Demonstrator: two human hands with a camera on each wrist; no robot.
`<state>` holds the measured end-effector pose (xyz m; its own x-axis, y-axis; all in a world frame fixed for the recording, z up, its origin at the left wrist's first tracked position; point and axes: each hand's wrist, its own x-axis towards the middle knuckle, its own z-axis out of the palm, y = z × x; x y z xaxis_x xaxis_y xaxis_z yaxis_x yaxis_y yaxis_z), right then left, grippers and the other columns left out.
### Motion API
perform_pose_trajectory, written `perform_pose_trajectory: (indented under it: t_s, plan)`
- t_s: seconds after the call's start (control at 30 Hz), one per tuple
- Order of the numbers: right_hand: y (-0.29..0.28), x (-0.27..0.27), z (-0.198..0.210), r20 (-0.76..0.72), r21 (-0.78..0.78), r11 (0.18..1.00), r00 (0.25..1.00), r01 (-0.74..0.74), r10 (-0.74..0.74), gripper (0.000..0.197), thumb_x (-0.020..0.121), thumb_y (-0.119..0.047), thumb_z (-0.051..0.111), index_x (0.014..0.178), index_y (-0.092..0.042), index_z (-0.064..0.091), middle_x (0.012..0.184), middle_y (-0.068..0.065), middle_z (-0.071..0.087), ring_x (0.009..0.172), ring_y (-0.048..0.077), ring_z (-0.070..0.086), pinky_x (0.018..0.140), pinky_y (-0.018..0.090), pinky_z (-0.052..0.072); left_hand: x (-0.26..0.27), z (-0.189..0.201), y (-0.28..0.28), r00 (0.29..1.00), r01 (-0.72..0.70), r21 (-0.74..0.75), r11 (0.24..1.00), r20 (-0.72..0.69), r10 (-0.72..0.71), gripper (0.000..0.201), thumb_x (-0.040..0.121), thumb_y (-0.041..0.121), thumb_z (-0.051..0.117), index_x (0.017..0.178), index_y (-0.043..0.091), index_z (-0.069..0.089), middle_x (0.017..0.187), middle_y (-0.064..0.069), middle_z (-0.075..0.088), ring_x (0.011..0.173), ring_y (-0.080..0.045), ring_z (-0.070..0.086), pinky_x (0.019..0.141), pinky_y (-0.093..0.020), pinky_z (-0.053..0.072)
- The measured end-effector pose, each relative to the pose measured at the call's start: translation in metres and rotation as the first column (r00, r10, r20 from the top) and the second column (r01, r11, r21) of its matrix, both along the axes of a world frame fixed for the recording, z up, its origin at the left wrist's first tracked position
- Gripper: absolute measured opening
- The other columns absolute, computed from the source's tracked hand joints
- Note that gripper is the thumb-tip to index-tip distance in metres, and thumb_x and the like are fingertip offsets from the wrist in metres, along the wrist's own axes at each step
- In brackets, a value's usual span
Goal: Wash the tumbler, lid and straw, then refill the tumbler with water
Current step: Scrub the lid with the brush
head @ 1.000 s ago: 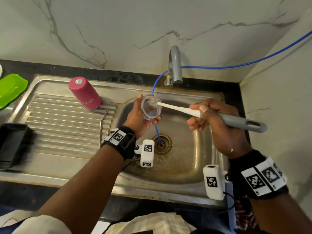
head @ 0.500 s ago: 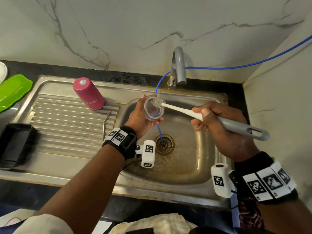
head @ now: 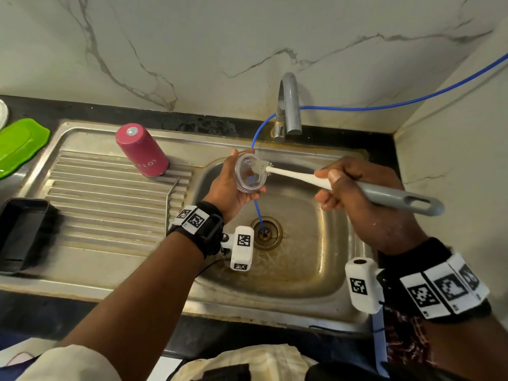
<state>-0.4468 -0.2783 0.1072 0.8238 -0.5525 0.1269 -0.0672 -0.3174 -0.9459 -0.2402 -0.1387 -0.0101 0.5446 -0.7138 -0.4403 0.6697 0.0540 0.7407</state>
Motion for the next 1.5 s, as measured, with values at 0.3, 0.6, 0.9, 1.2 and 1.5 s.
perform_pose_trajectory:
  t_s: [0.3, 0.6, 0.9, 1.2, 1.5]
  plan:
    - [0.000, 0.000, 0.001, -0.007, 0.018, 1.000, 1.000, -0.007, 0.007, 0.025, 0.103, -0.021, 0.054, 0.103, -0.007, 0.075, 0.078, 0.006, 0.076, 0.064, 0.012, 0.072, 0.062, 0.018, 0.054, -0.001, 0.000, -0.003, 1.000, -0.001, -0.023, 1.000, -0.009, 0.000, 0.059, 0.108, 0.058, 0.035, 0.139, 0.014, 0.059, 0.123, -0.019, 0.067, 0.084, -0.032, 0.063, 0.067, -0.035, 0.054]
    - [-0.007, 0.000, 0.000, -0.016, 0.030, 0.999, 1.000, -0.024, 0.024, 0.022, 0.104, -0.021, 0.053, 0.101, -0.017, 0.075, 0.079, 0.007, 0.076, 0.065, 0.017, 0.072, 0.062, 0.020, 0.054, -0.002, -0.002, -0.005, 1.000, 0.019, -0.027, 0.999, -0.013, -0.019, 0.055, 0.107, 0.059, 0.033, 0.129, 0.019, 0.065, 0.119, -0.017, 0.070, 0.084, -0.032, 0.064, 0.074, -0.038, 0.051]
    - [-0.011, -0.002, 0.000, -0.018, 0.097, 0.994, 0.999, -0.045, 0.047, 0.024, 0.105, -0.016, 0.053, 0.099, -0.018, 0.076, 0.075, 0.010, 0.075, 0.062, 0.019, 0.071, 0.061, 0.022, 0.054, 0.001, -0.003, -0.007, 1.000, -0.008, 0.007, 1.000, 0.004, 0.008, 0.054, 0.107, 0.058, 0.036, 0.124, 0.017, 0.068, 0.117, -0.019, 0.071, 0.088, -0.033, 0.064, 0.086, -0.046, 0.048]
    - [-0.012, -0.003, 0.000, -0.040, 0.169, 0.985, 0.999, -0.025, 0.032, 0.026, 0.102, -0.020, 0.052, 0.098, -0.013, 0.076, 0.072, 0.013, 0.074, 0.061, 0.027, 0.070, 0.060, 0.027, 0.055, 0.007, -0.011, -0.005, 1.000, 0.010, -0.003, 1.000, 0.027, -0.009, 0.066, 0.102, 0.060, 0.044, 0.146, 0.013, 0.055, 0.126, -0.022, 0.066, 0.097, -0.029, 0.066, 0.083, -0.042, 0.055]
    - [-0.005, 0.011, 0.005, 0.008, -0.043, 0.998, 0.999, 0.047, -0.046, 0.022, 0.104, -0.027, 0.058, 0.101, -0.015, 0.076, 0.079, 0.006, 0.076, 0.071, 0.014, 0.076, 0.064, 0.024, 0.059, -0.003, -0.008, -0.009, 0.992, 0.058, 0.057, 0.997, 0.107, -0.064, 0.057, 0.100, 0.062, 0.047, 0.137, 0.023, 0.064, 0.121, -0.015, 0.069, 0.086, -0.029, 0.062, 0.071, -0.034, 0.053]
